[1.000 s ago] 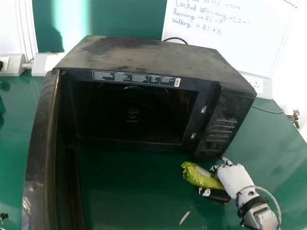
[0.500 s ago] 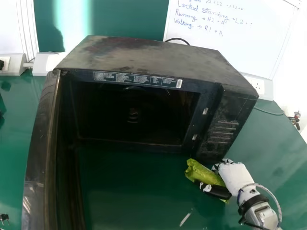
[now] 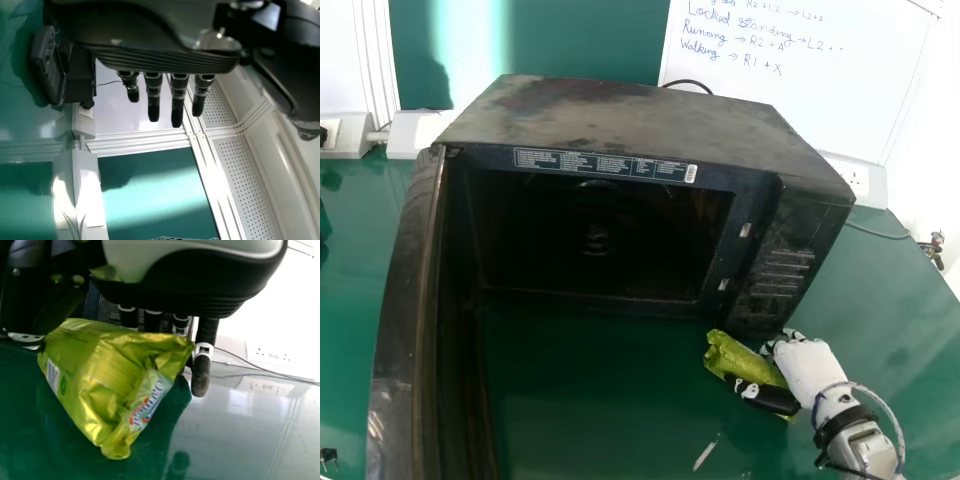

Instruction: Put biscuit inside oven

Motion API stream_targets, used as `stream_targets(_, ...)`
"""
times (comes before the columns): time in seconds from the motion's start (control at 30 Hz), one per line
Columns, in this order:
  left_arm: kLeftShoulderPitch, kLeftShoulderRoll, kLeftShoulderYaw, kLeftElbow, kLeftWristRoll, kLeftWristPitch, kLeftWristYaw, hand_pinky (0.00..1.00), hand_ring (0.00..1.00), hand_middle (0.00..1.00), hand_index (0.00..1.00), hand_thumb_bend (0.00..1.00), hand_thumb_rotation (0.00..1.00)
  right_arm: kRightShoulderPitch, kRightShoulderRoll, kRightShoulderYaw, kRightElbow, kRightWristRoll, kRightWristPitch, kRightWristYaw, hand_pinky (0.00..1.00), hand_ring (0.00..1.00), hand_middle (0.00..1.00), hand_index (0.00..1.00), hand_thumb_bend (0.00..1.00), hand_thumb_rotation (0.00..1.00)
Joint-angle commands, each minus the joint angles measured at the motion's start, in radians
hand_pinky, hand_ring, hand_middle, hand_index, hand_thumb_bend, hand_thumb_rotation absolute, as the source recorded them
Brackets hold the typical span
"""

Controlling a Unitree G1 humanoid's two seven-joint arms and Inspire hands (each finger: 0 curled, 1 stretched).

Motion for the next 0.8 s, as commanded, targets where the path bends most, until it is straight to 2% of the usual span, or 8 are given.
stream_targets(0.0,0.01,0.0,0.008,-0.018,-0.002,0.003,0.004,0.97,0.92,0.91,0.97,0.96,1.0,0.026,0.004,0.028,0.008,0.008,-0.007,0.036,0.18,0.29,0.4,0.55,0.85,0.17)
stream_targets(0.07,0.01,0.0,0.009,-0.021,-0.005,0.006,0.005,0.97,0.92,0.91,0.97,0.95,1.0,0.019,0.004,0.024,0.017,0.026,-0.012,0.038,0.17,0.27,0.37,0.49,0.85,0.16)
stream_targets(0.2,0.01,-0.008,0.008,-0.038,0.002,0.02,0.018,0.96,0.91,0.91,0.96,0.96,1.0,0.007,-0.001,0.023,0.029,0.051,-0.019,0.05,0.2,0.3,0.41,0.53,0.86,0.17)
stream_targets(0.3,0.013,-0.006,0.01,-0.04,0.002,0.021,0.019,0.97,0.91,0.91,0.96,0.95,1.0,0.006,0.001,0.029,0.025,0.055,-0.013,0.055,0.25,0.37,0.47,0.59,0.88,0.19)
stream_targets(0.4,0.014,-0.008,0.01,-0.045,0.005,0.026,0.026,0.96,0.91,0.9,0.95,0.95,1.0,0.004,0.009,0.036,0.033,0.054,-0.011,0.052,0.24,0.35,0.44,0.55,0.87,0.17)
stream_targets(0.43,0.015,-0.009,0.01,-0.047,0.006,0.027,0.028,0.97,0.91,0.9,0.95,0.96,1.0,0.003,0.013,0.04,0.037,0.051,-0.009,0.05,0.21,0.32,0.4,0.52,0.71,0.16)
stream_targets(0.5,0.016,-0.008,0.01,-0.049,0.004,0.026,0.026,0.97,0.92,0.9,0.95,0.96,1.0,-0.001,0.016,0.048,0.051,0.049,-0.013,0.043,0.17,0.27,0.35,0.48,0.56,0.14)
stream_targets(0.77,0.021,0.001,0.013,-0.04,-0.018,0.01,0.006,0.97,0.92,0.91,0.97,0.95,1.0,-0.034,0.022,0.053,0.096,0.105,-0.008,0.07,0.16,0.22,0.3,0.47,0.53,0.14)
